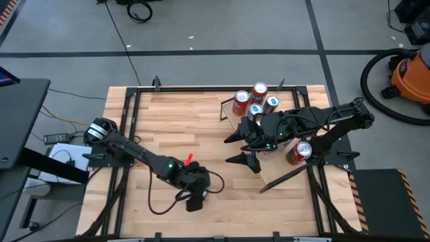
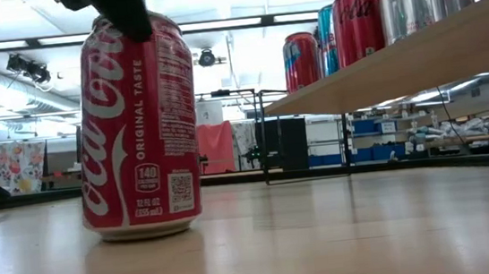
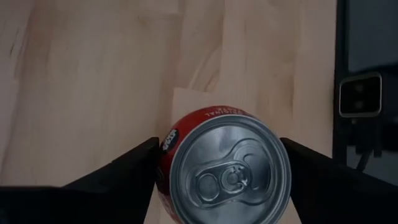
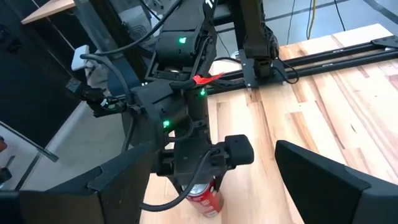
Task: Place canned beverage on shelf
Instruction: Put the red soda can aligned with the other red soda can on the shelf
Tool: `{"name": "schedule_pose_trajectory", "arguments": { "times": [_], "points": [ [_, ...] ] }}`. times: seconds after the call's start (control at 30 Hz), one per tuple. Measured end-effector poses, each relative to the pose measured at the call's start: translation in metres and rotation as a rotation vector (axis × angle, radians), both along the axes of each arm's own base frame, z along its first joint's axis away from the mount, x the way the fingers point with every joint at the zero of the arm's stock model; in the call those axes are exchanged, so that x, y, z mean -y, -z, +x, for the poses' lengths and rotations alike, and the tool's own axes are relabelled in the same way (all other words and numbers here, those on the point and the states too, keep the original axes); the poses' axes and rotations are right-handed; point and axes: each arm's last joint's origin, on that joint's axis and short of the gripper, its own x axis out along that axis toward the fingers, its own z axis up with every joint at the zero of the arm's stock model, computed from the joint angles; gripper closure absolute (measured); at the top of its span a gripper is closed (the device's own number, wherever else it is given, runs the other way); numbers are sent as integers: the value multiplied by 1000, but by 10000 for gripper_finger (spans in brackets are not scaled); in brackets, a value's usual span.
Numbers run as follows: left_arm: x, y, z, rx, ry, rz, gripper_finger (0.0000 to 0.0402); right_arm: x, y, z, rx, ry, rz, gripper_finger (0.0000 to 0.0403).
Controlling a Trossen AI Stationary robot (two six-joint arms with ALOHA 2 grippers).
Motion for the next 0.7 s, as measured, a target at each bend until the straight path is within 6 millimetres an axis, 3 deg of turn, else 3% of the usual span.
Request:
{"name": "schedule_pose_trajectory", "arguments": {
  "times": [0.53, 0.7],
  "points": [
    [-9, 2, -1, 44, -593, -46, 95, 0, 0, 0, 6, -16, -30, 55],
    [-18, 4, -5, 21, -708, -14, 95, 0, 0, 0, 9, -27, -43, 55]
  ]
}}
